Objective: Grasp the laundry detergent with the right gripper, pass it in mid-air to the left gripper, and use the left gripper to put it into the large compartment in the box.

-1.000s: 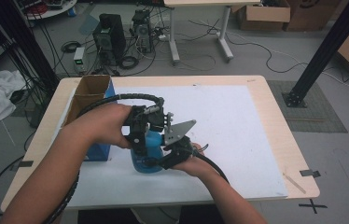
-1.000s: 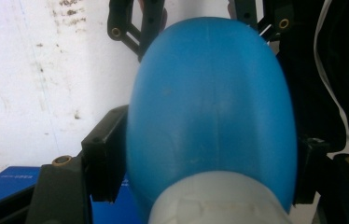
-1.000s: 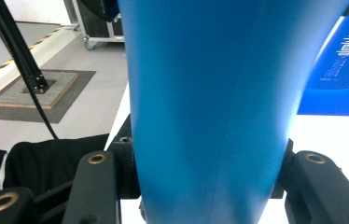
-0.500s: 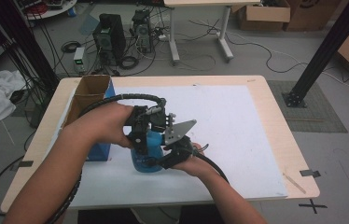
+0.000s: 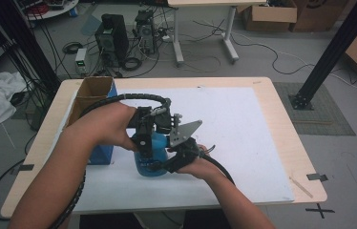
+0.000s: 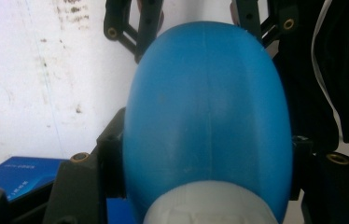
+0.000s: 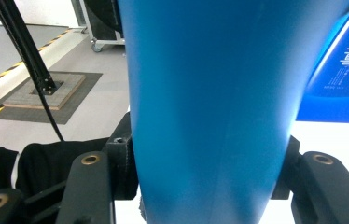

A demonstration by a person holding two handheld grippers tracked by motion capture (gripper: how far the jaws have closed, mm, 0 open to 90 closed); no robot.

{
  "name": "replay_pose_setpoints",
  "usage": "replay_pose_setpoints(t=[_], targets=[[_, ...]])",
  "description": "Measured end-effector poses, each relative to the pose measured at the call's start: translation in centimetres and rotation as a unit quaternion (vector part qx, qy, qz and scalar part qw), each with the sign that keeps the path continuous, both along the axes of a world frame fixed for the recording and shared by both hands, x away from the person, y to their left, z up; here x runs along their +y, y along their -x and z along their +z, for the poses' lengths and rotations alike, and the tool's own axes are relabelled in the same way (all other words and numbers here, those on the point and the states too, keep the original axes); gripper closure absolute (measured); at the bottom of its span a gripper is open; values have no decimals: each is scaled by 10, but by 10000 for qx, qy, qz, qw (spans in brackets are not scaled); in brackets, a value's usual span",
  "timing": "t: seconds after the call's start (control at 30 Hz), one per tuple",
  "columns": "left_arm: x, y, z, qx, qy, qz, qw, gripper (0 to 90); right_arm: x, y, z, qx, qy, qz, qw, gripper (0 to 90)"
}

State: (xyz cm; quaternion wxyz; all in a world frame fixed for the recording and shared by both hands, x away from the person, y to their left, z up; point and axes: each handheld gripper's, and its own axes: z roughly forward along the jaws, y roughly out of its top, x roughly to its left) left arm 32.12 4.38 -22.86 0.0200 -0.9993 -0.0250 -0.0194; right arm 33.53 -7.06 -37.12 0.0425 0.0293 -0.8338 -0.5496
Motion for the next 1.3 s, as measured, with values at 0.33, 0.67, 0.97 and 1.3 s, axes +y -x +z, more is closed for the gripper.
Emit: replay_pose_setpoints(t=[0.33,0.67,0.97,1.3], targets=[[1,-3,3,-21,-65,73,10000,389,-9,-2,9,289,-158,-60,9994,249],[5,-6,9,18,-11,168,9999,388,-24,-7,22,285,173,-408,9986,104],[15,-14,22,3,-88,409,9991,387,-42,-10,56,266,1169,-323,9923,0],[29,-26,34,72,-13,665,9978,386,-58,-8,87,518,2850,-173,9570,0]])
